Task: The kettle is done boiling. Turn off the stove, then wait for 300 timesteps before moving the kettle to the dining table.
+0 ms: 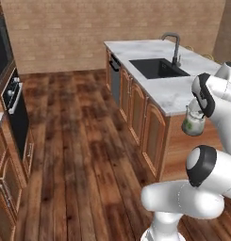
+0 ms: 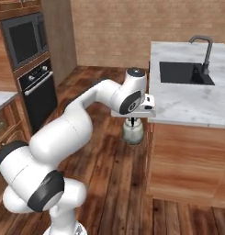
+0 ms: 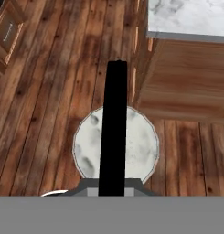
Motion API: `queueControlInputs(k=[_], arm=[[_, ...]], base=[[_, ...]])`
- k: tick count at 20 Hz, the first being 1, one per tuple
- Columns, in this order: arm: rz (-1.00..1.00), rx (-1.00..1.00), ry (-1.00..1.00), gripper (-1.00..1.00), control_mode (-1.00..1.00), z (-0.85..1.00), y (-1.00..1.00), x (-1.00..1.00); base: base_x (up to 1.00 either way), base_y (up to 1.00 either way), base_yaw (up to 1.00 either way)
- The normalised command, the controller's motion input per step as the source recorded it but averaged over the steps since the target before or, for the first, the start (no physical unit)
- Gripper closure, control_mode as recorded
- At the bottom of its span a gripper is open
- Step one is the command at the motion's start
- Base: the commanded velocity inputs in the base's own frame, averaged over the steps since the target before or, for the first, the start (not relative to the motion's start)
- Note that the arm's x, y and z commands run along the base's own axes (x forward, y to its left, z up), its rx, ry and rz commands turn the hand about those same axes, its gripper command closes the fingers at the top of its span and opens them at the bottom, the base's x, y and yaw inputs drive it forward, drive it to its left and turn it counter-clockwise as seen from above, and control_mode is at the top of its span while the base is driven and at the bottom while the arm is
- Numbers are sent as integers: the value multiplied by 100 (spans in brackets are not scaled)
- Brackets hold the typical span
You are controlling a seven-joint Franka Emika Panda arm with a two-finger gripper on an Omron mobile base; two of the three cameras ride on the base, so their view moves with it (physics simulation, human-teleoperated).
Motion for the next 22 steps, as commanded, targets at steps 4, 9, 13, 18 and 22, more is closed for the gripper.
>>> queueControlInputs(k=[4,9,13,18,22], arm=[[0,0,0,100,100,0,0,0],[0,0,0,100,100,0,0,0],[0,0,0,100,100,0,0,0],[0,0,0,100,100,0,0,0],[0,0,0,100,100,0,0,0]], base=[[0,-83,0],[0,-87,0],[0,-87,0],[0,-86,1],[0,-88,2]])
